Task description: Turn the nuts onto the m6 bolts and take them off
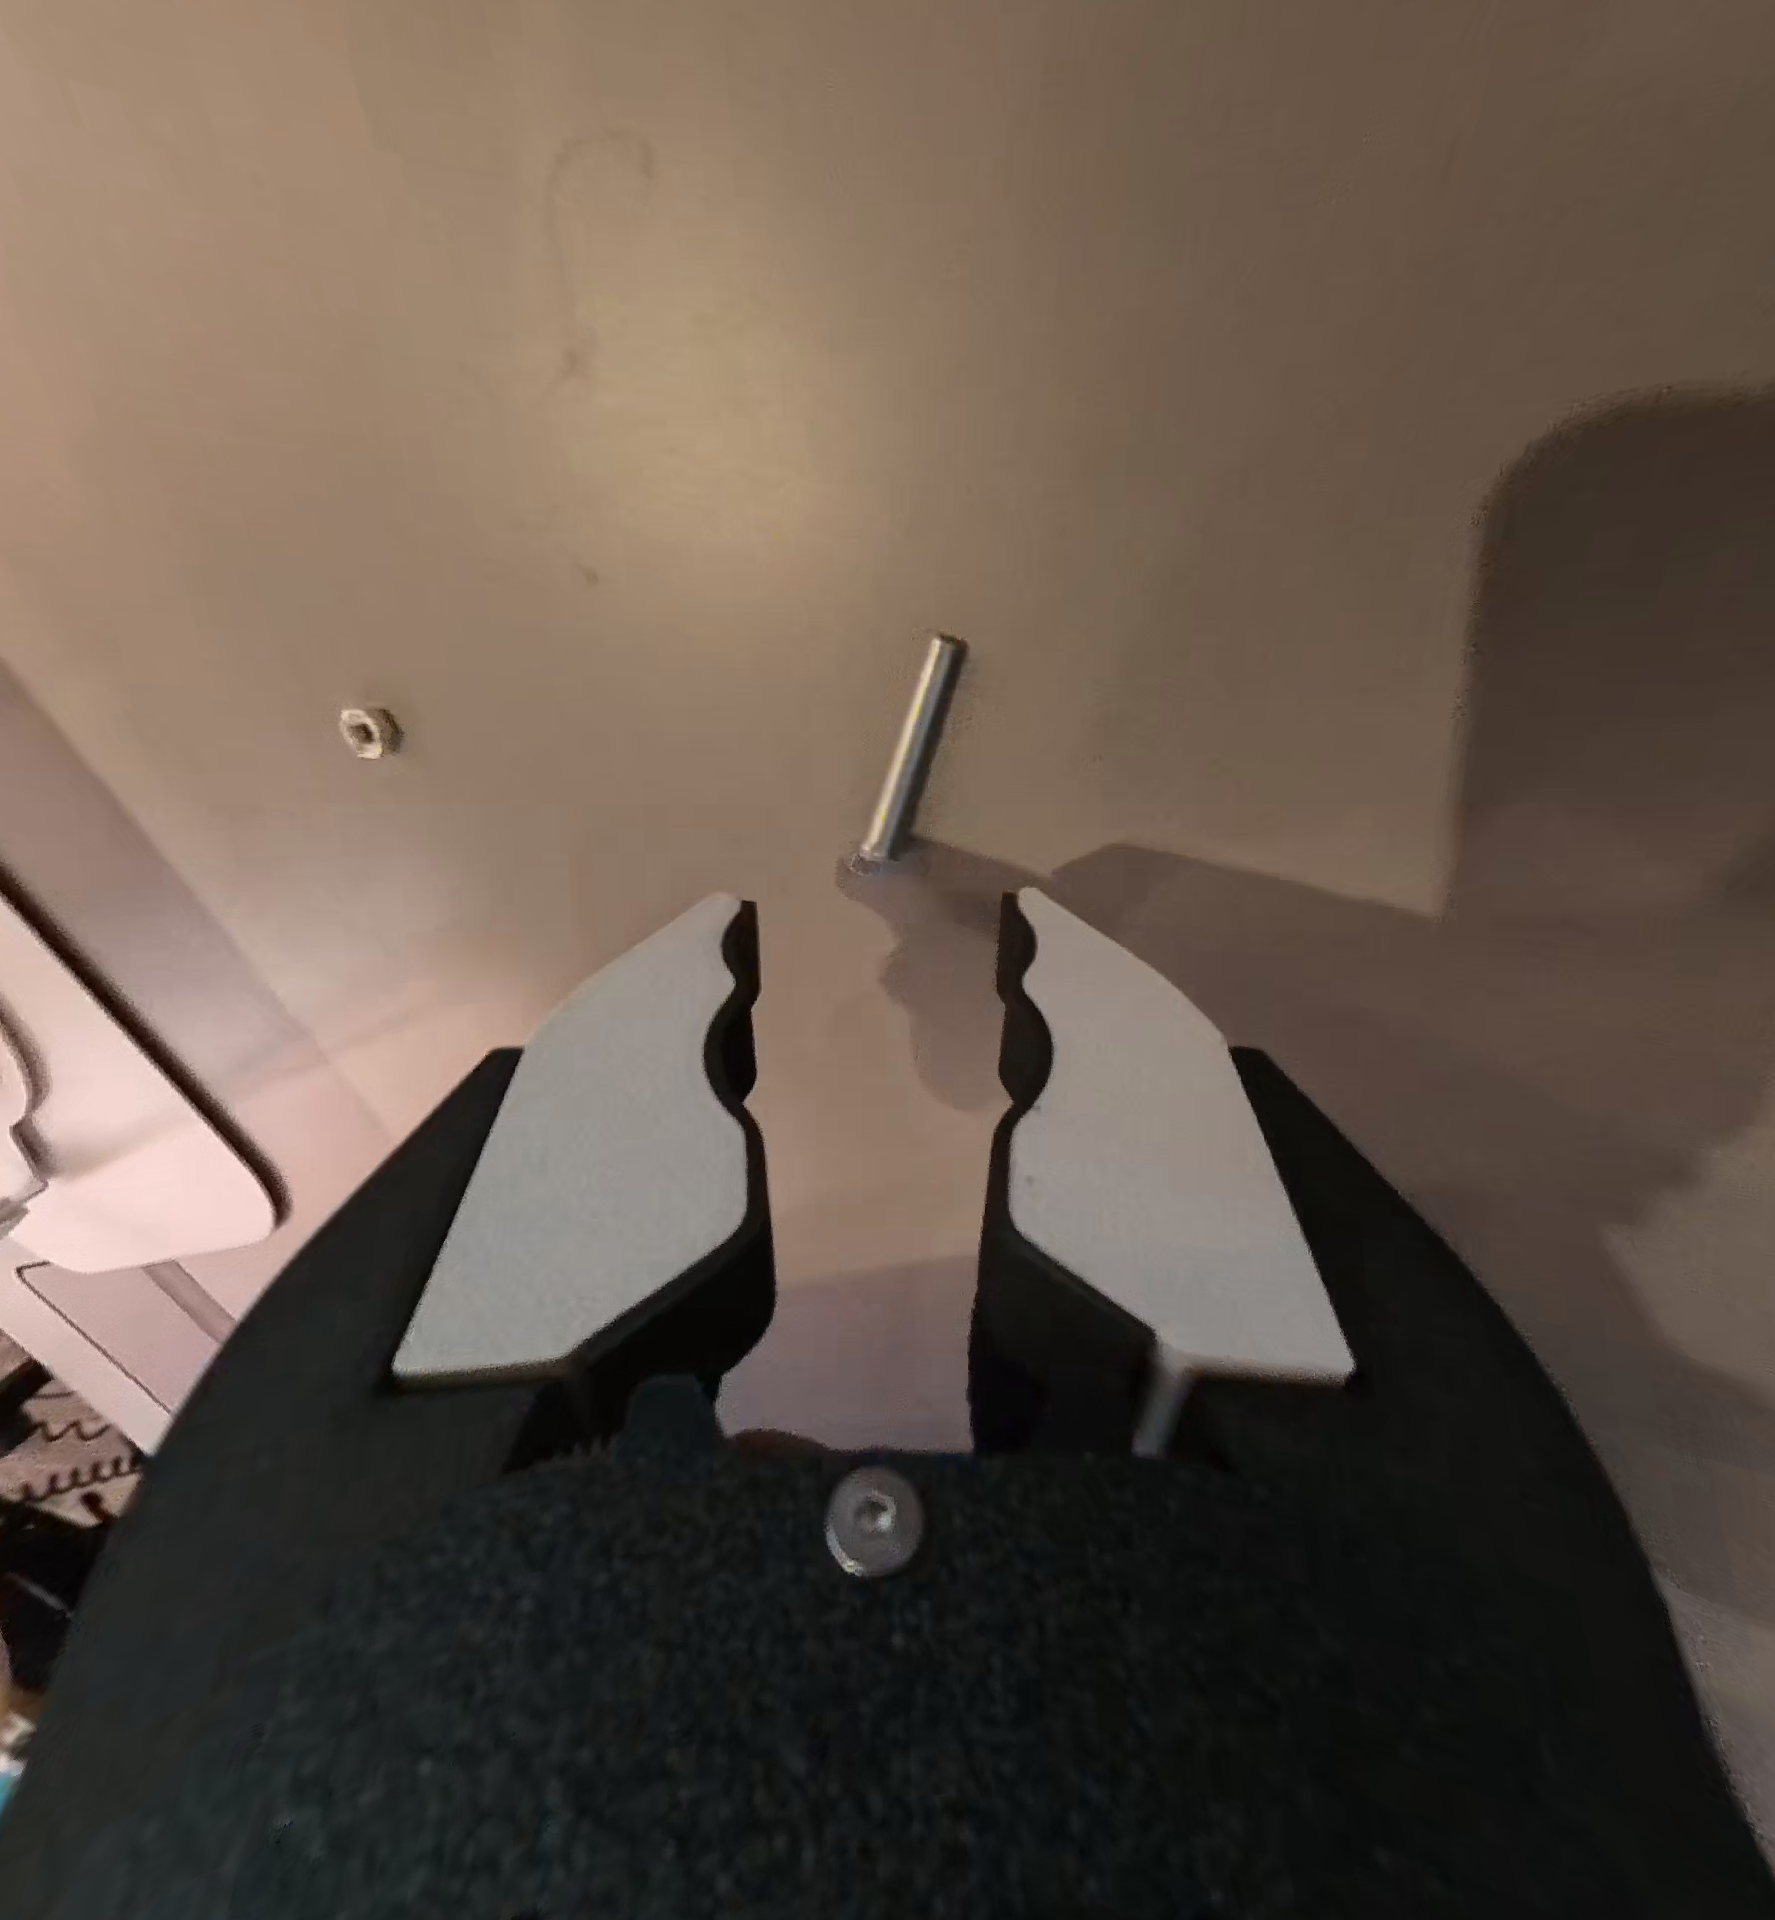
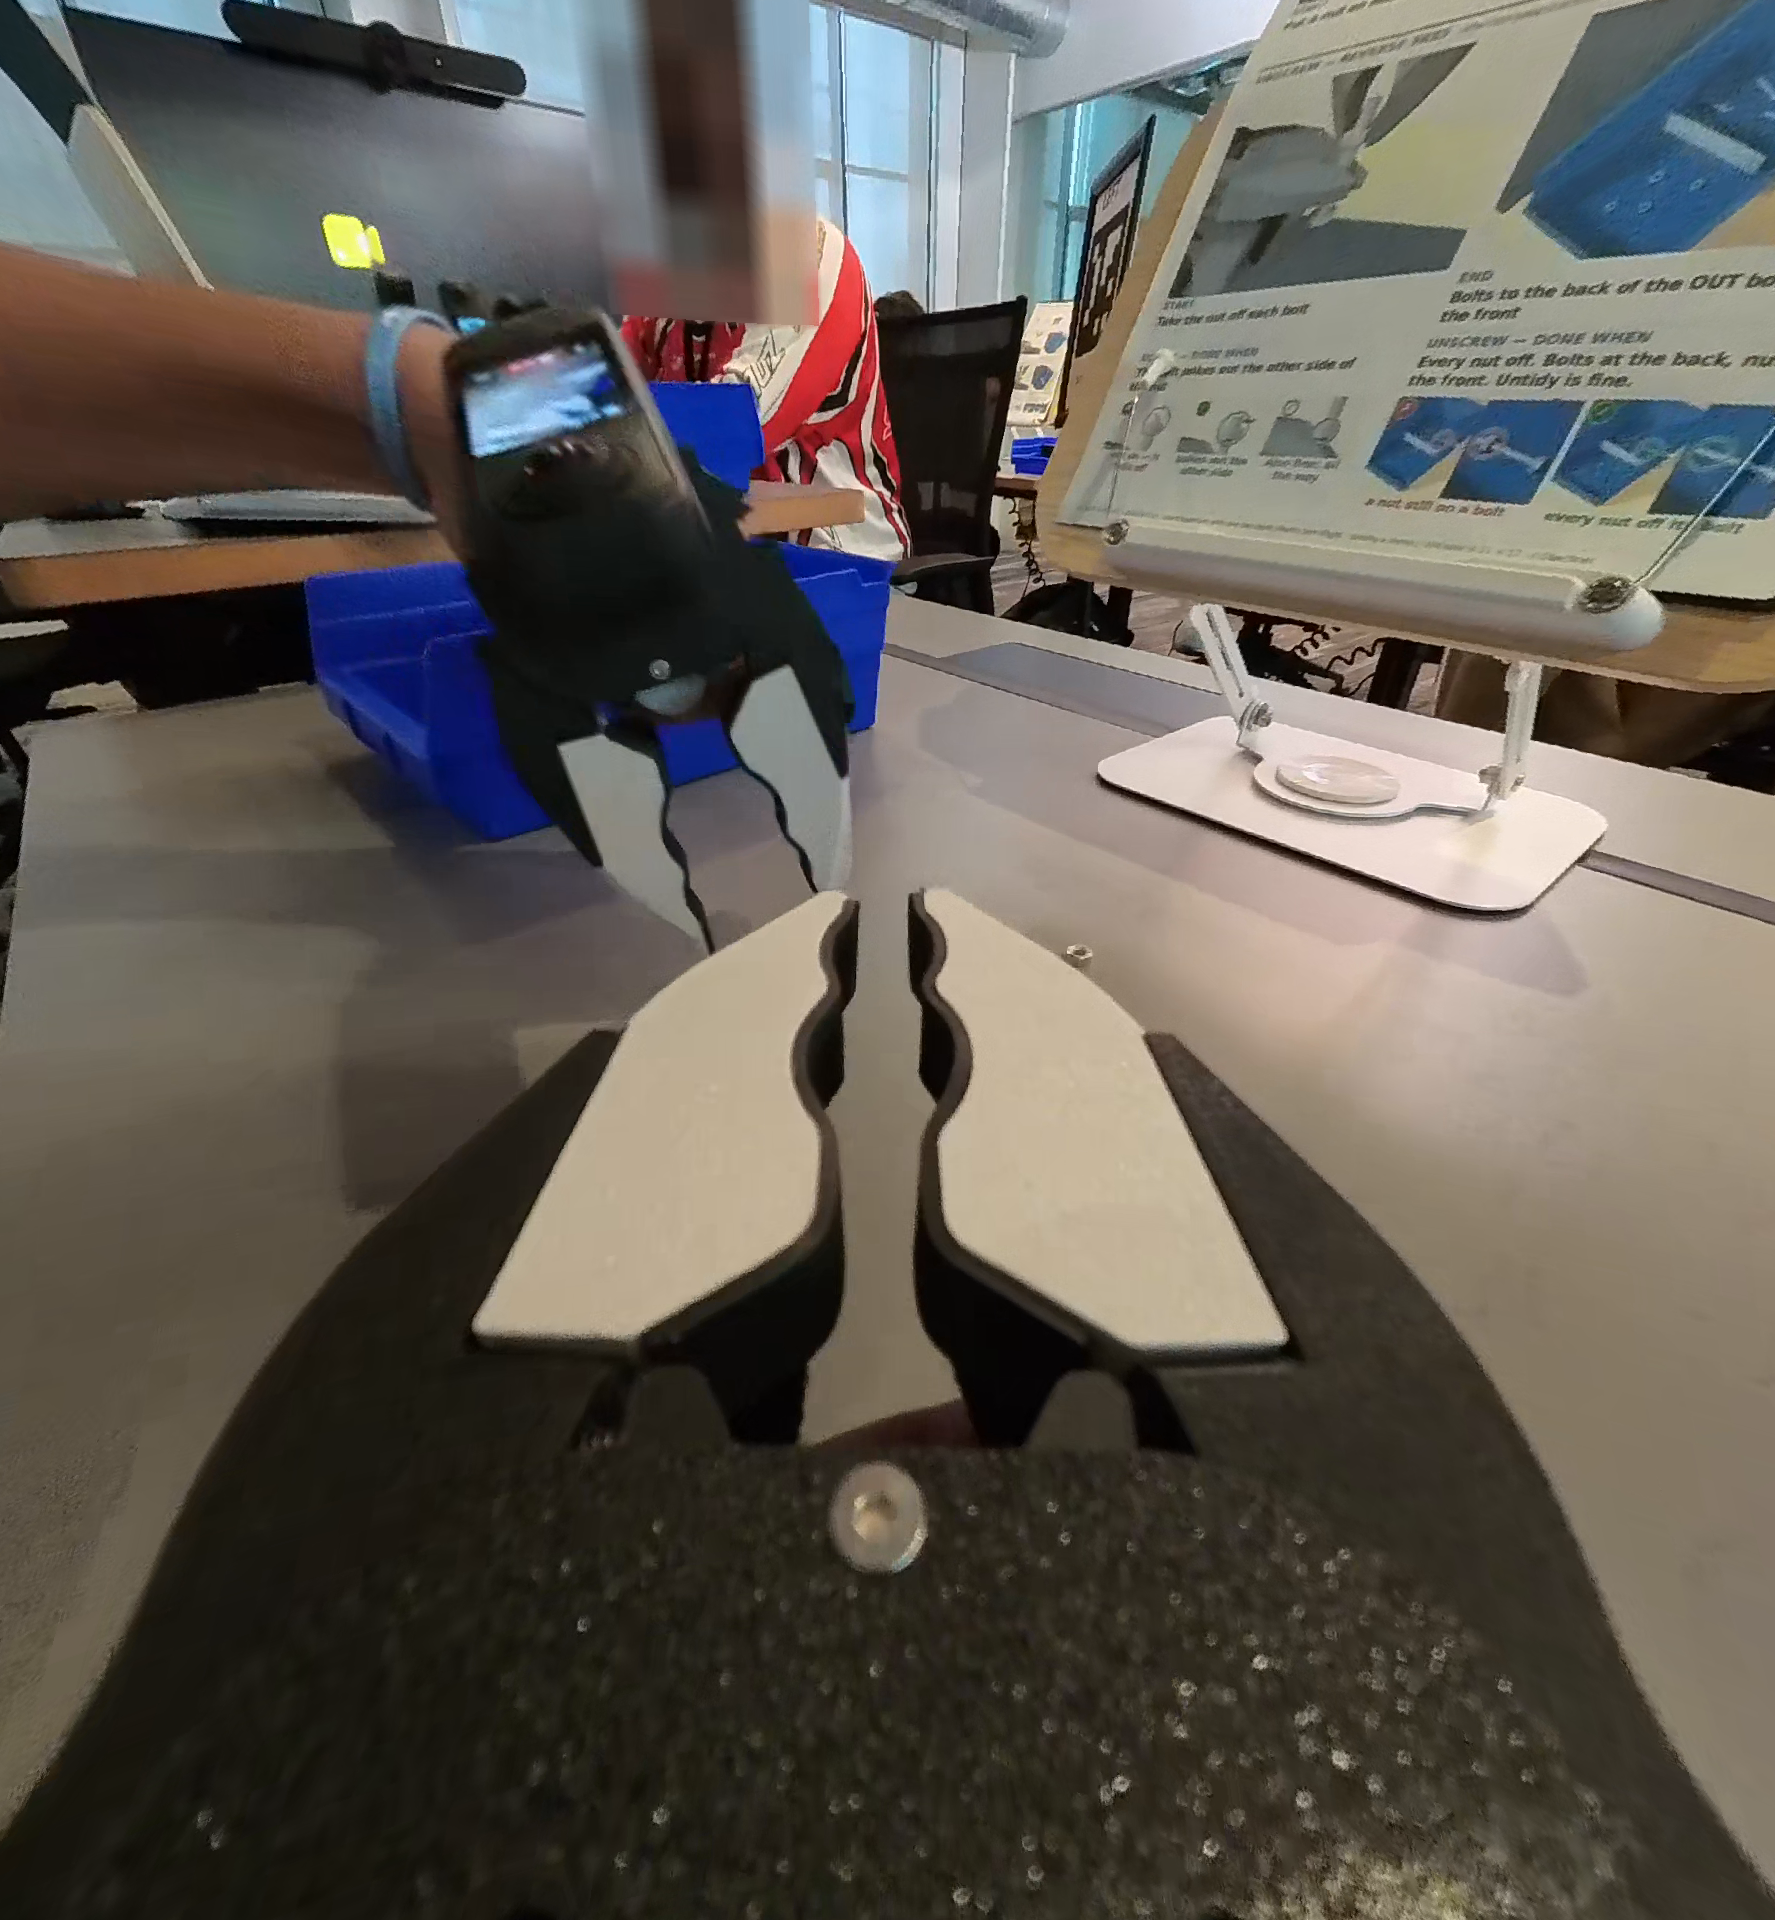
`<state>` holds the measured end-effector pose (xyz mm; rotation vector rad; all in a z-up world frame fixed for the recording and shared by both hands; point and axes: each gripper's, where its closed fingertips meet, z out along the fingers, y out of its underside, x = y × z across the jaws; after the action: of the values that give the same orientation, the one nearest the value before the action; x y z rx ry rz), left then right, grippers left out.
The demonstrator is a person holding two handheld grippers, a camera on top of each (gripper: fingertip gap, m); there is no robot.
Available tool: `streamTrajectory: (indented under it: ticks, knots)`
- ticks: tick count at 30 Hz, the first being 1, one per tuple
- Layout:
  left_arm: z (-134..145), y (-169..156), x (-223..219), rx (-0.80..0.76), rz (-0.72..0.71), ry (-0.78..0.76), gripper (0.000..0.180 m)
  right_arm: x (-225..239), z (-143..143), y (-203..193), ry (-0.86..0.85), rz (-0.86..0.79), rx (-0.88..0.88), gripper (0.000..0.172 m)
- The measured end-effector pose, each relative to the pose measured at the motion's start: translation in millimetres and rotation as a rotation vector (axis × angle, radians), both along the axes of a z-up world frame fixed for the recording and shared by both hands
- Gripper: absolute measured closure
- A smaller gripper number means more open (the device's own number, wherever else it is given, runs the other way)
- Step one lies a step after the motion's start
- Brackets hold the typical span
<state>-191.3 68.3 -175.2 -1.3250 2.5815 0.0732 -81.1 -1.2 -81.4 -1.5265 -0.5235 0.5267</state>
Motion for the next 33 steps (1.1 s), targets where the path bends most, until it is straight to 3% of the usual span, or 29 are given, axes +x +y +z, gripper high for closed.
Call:
streamTrajectory:
  ticks: [8, 10, 12, 20, 23, 29, 33]
  knots:
    - [-16, 9, 4, -0.039, -0.039, 0.049, 0.138, -1, -1, -2, 0.009, 0.015, -0.007, 0.163]
    - [-17, 5, 8, -0.068, -0.039, 0.042, 0.144, -1, 0, -3, 0.010, 0.017, -0.005, 0.163]
    - [-19, 2, 6, -0.085, -0.045, 0.064, 0.169, -2, 0, -3, 0.007, 0.020, -0.004, 0.163]
    - [-17, -10, 3, -0.093, 0.038, 0.001, 0.170, 0, 1, -4, 0.016, 0.019, 0.000, 0.163]
    - [-1, -10, 16, -0.145, 0.207, -0.249, 0.170, 2, 3, -4, 0.028, 0.014, 0.000, 0.163]
    - [61, -4, 35, -0.537, 0.709, -0.992, 0.171, 3, 4, -2, 0.049, 0.014, -0.007, 0.163]
    - [66, -6, 13, -0.687, 0.902, -1.246, 0.171, 1, 0, -1, 0.015, 0.006, -0.012, 0.163]
